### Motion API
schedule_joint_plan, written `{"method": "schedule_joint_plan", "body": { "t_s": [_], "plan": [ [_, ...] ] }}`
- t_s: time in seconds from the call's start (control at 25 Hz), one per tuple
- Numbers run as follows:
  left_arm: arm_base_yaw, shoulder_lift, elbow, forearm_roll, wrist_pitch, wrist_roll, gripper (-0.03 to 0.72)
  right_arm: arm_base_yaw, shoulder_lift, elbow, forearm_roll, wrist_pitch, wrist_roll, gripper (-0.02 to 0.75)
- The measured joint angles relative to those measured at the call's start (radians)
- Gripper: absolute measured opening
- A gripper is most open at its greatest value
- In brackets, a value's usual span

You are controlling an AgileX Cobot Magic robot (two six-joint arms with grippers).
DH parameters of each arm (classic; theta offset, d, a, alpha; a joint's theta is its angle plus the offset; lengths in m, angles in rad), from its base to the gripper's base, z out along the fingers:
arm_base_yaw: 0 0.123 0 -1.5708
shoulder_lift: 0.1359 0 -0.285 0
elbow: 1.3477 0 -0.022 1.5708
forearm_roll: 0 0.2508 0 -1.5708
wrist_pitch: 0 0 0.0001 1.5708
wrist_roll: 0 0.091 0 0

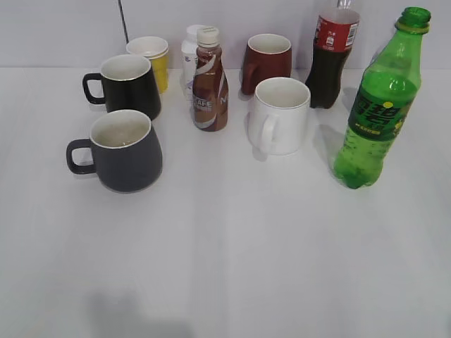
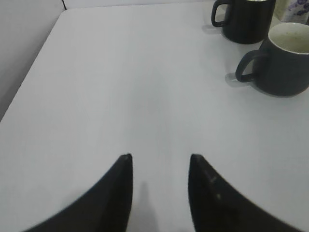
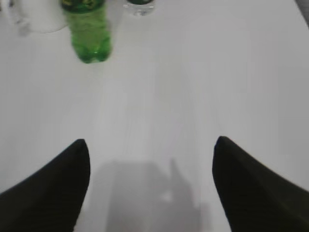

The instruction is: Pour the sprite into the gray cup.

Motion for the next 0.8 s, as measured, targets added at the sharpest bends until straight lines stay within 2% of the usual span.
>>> {"method": "schedule_joint_plan", "body": {
  "t_s": [0.8],
  "plan": [
    [0.002,0.000,0.000,0.001,0.000,0.000,0.267,-0.008,-0.007,0.001,0.001,0.000,0.000,0.592]
  ]
}}
